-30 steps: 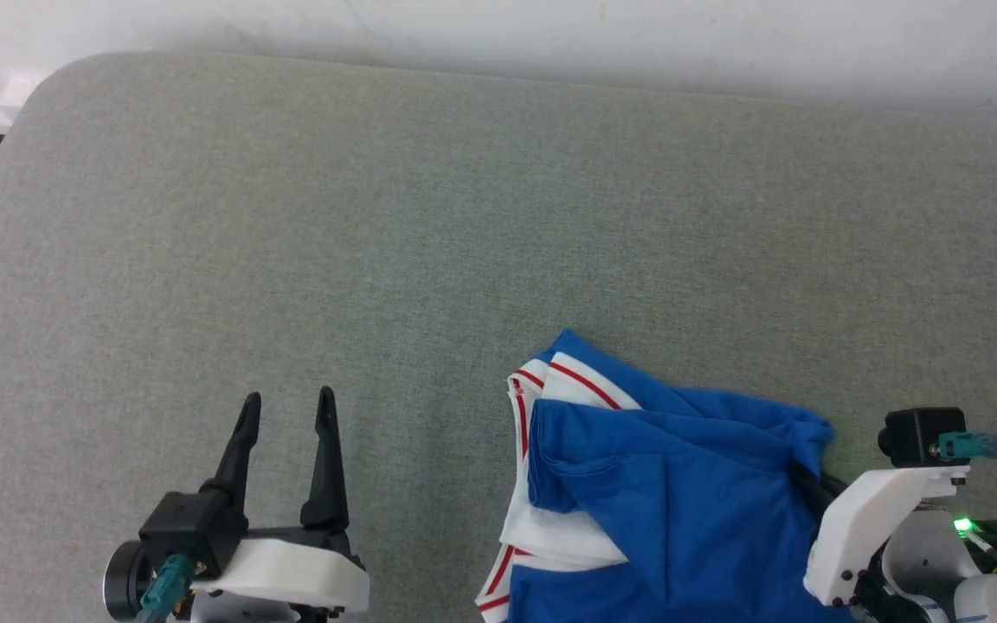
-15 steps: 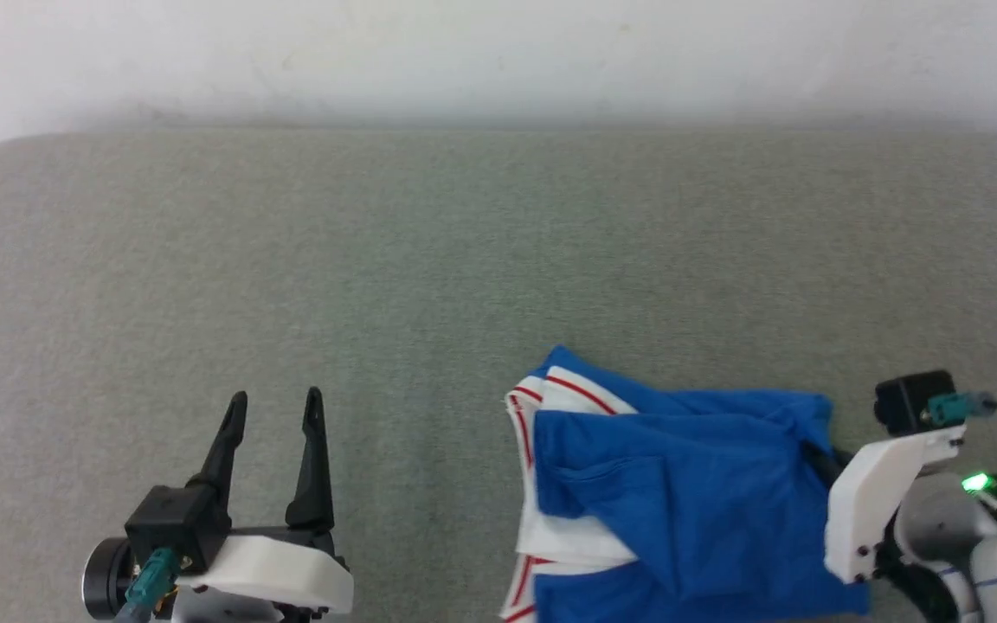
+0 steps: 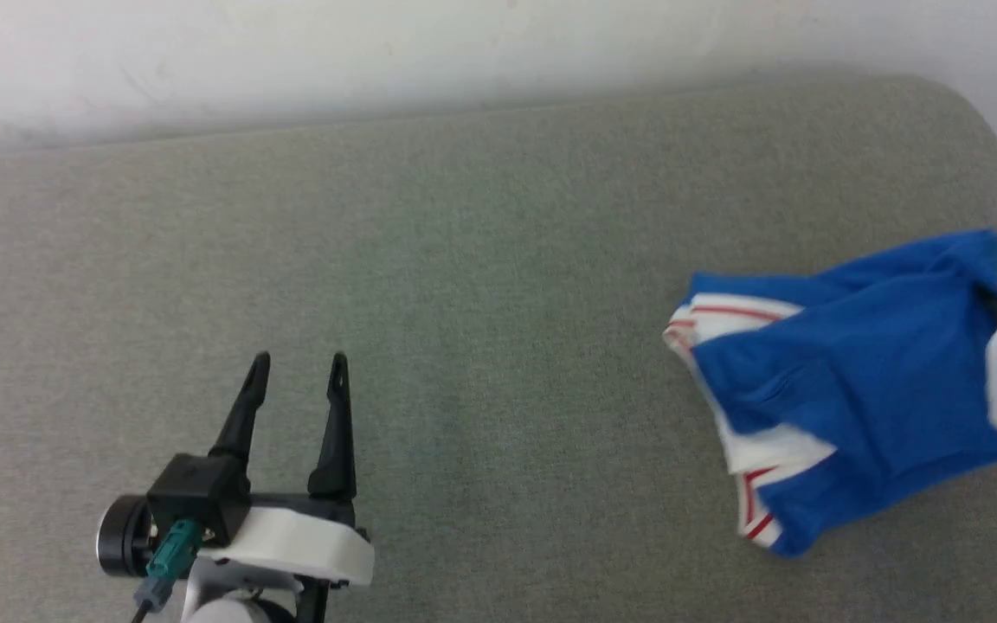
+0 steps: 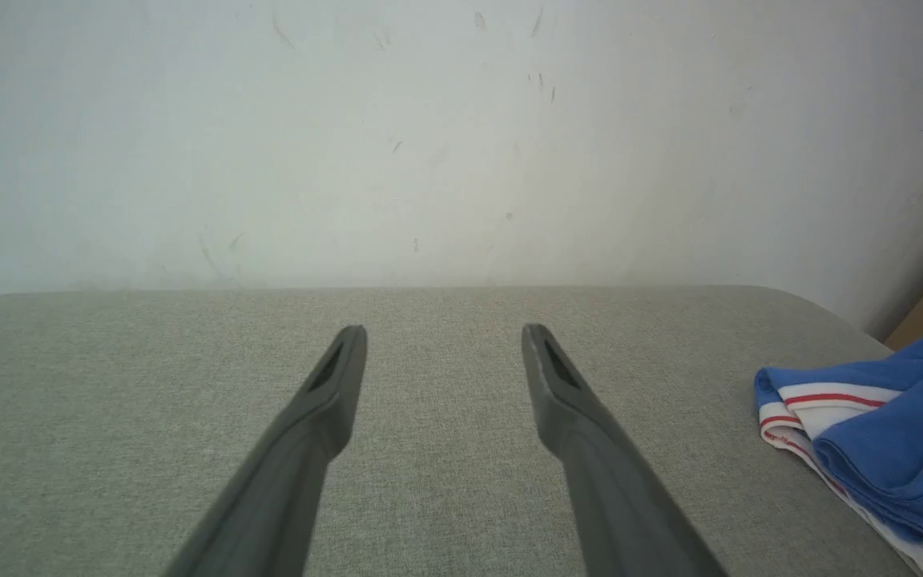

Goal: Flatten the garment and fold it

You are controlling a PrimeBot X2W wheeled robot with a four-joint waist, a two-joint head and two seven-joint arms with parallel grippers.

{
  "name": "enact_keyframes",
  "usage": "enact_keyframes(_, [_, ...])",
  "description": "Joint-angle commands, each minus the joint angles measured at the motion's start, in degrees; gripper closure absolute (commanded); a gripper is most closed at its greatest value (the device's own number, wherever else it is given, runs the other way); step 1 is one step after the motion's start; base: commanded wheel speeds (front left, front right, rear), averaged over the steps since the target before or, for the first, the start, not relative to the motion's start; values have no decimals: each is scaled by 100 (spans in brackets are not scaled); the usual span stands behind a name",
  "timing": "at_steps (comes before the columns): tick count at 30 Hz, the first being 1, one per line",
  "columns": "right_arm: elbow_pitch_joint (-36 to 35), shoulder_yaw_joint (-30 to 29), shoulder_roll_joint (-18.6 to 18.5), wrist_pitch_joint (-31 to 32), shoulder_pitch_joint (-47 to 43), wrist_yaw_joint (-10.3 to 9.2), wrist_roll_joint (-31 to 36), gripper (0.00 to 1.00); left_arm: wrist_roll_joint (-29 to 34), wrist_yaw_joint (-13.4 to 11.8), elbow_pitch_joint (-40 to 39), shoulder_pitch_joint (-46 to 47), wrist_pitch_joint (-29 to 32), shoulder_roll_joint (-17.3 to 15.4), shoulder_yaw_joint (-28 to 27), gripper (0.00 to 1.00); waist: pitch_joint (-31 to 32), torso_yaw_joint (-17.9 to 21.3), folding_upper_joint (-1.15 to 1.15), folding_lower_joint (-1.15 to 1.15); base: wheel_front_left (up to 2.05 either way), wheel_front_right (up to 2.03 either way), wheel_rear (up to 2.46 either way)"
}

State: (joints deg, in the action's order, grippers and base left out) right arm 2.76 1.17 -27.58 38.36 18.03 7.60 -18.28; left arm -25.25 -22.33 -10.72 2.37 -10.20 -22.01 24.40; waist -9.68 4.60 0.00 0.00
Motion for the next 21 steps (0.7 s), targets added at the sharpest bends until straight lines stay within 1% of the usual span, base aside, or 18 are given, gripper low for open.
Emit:
enact_keyframes(1, [26, -73, -174, 14, 188, -11, -35, 100, 83, -30, -39, 201, 26, 1, 22, 0, -481, 173, 0, 0, 0, 0, 0])
enact_keyframes(5, [224, -260, -589, -81, 481, -11, -58, 100, 231, -9, -54, 498, 100, 1, 115, 0, -905, 187, 0, 0, 0, 0, 0])
enact_keyframes(12, [826, -505, -1174, -473, 945, -11, 115, 100, 422, -6, -75, 923, 193, -8, 185, 0, -1532, 172, 0, 0, 0, 0, 0])
enact_keyframes(15, [1187, -655, -1259, -678, 1143, -11, 226, 100, 538, -28, -120, 1089, 206, -37, 196, 0, -1775, 153, 0, 0, 0, 0, 0])
enact_keyframes(20, [1794, -819, -1156, -967, 1413, -11, 306, 100, 719, -26, -180, 1373, 161, -76, 217, 0, -2111, 125, 0, 0, 0, 0, 0])
enact_keyframes(21, [1884, -827, -1142, -1045, 1456, -11, 333, 95, 748, -14, -181, 1427, 130, -80, 222, 0, -2153, 120, 0, 0, 0, 0, 0])
